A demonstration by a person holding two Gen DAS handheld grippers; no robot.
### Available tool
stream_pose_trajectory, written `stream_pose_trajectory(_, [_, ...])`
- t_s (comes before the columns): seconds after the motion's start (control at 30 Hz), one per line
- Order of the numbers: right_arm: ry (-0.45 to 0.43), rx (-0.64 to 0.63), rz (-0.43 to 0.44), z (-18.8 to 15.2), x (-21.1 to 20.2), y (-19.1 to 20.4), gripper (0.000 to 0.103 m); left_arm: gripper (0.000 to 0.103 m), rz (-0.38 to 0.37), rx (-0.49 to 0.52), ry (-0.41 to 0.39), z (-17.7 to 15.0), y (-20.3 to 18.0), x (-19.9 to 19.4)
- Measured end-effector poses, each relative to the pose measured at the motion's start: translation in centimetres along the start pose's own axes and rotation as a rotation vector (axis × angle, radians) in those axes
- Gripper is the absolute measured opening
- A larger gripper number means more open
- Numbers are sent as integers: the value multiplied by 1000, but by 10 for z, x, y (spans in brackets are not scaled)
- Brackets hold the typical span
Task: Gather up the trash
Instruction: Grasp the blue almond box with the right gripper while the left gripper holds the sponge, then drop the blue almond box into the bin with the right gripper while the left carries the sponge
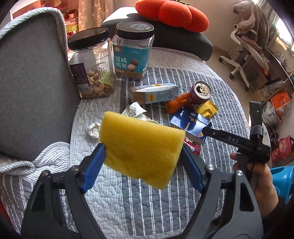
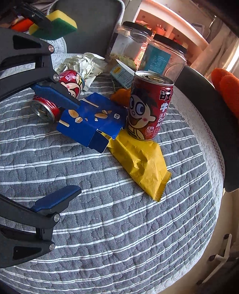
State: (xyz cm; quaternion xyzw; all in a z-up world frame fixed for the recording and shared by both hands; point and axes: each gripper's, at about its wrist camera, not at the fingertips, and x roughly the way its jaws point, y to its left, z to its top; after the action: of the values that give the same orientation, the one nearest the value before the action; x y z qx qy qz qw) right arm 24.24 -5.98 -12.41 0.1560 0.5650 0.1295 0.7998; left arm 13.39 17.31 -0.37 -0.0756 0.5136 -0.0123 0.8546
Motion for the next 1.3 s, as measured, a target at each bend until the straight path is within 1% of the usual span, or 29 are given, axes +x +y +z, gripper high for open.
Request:
stream_pose_trajectory(0.07, [-36,-80,-38,5,-1,12,86,82,2,7,-1,2,1,0])
stream_pose_trajectory(0.17, [-68,-253,-79,12,-4,37,86,82,0,2,-1,4,5,-1])
stream_pose_trajectory(0.27, [-43,-428,-84,10,1,63,86,82,-3,-14,2,4,11,-2])
stream_pose_trajectory(0.33, [-18,-512,-101,7,8,75,86,82,-4,-22,5,3,14,-2])
stream_pose_trajectory(0.43, [29,-588,-135,1,21,82,84,82,-5,-20,9,2,14,-3])
stream_pose_trajectory(0.53, [79,-637,-171,-7,36,82,77,82,-5,-10,11,2,12,-2])
stream_pose_trajectory(0.6, [85,-662,-174,-14,40,80,74,82,-5,-2,12,2,10,-1])
stream_pose_trajectory(0.7, [77,-656,-159,-21,31,77,70,82,-1,11,15,2,7,1])
stream_pose_trajectory(0.8, [72,-640,-178,-24,14,74,70,82,-2,30,18,1,0,3])
stream_pose_trajectory(0.9, [69,-615,-202,-28,-8,66,69,82,-3,60,20,0,-11,4])
stream_pose_trajectory(1.0, [49,-563,-190,-31,-37,55,69,82,-4,93,25,-2,-24,7])
stream_pose_trajectory(1.1, [19,-487,-196,-37,-69,35,69,82,-16,121,35,-5,-38,10])
stream_pose_trajectory(1.23, [1,-381,-209,-33,-107,-14,69,82,-32,161,44,-8,-61,14])
stream_pose_trajectory(1.3, [-14,-345,-226,-35,-123,-31,69,82,-39,184,45,-9,-75,16])
